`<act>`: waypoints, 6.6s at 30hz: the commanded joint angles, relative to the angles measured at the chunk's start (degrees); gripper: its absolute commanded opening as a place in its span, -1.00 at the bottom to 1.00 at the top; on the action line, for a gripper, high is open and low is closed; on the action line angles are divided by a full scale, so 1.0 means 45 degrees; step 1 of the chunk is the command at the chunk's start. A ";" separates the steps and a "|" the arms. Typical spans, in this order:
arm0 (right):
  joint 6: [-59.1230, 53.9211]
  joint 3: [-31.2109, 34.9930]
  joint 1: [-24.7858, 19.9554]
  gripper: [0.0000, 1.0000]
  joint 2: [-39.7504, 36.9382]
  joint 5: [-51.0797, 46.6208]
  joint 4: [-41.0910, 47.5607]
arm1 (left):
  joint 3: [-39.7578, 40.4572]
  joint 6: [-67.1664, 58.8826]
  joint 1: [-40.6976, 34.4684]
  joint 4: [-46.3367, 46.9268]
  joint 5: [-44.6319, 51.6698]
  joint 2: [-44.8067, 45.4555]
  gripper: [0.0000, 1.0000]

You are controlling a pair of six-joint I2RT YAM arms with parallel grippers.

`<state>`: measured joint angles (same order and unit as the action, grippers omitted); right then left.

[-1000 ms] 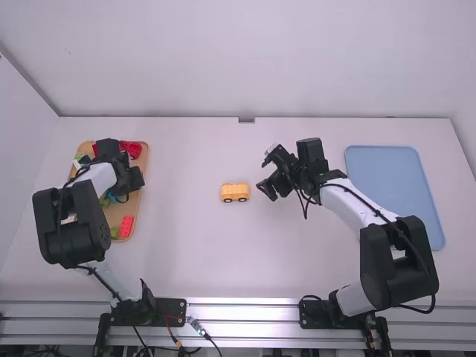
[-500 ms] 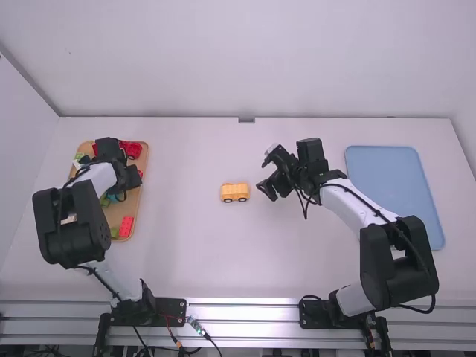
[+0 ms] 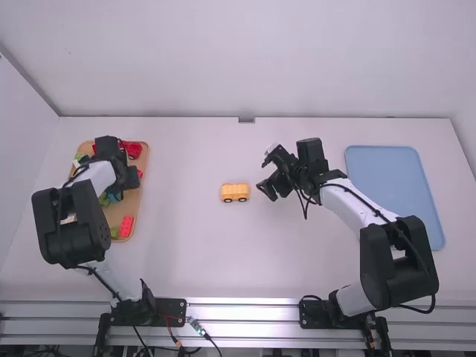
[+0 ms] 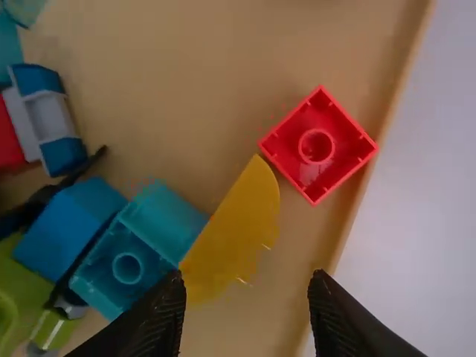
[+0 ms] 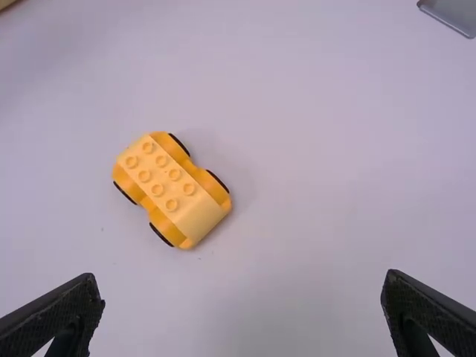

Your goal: Assemble lego blocks to make yellow taxi

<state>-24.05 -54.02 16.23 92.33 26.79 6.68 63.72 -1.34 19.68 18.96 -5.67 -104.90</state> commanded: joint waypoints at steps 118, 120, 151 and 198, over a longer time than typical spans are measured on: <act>-0.0228 0.0092 -0.0029 0.98 -0.0325 0.0525 -0.0194 | 0.1935 -0.6023 -0.2730 0.2997 1.1539 -0.1973 -0.61; -0.1506 0.0092 -0.0029 0.98 -0.0325 0.1661 -0.0160 | 0.1988 -0.6460 -0.2997 0.3254 1.2506 -0.1973 -0.61; -0.9617 0.0068 0.0602 0.98 -0.0325 0.7286 -0.1462 | 0.5636 -1.0987 -0.5134 1.0564 1.4381 -0.1973 -0.65; -1.5276 0.0073 0.0636 0.54 -0.2064 0.8038 0.3007 | 0.6073 -1.5567 -0.7776 1.4591 1.5658 -0.1973 -0.55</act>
<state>-92.38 -53.98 18.46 84.07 62.78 20.12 91.11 -70.43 -15.22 84.07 63.33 -113.25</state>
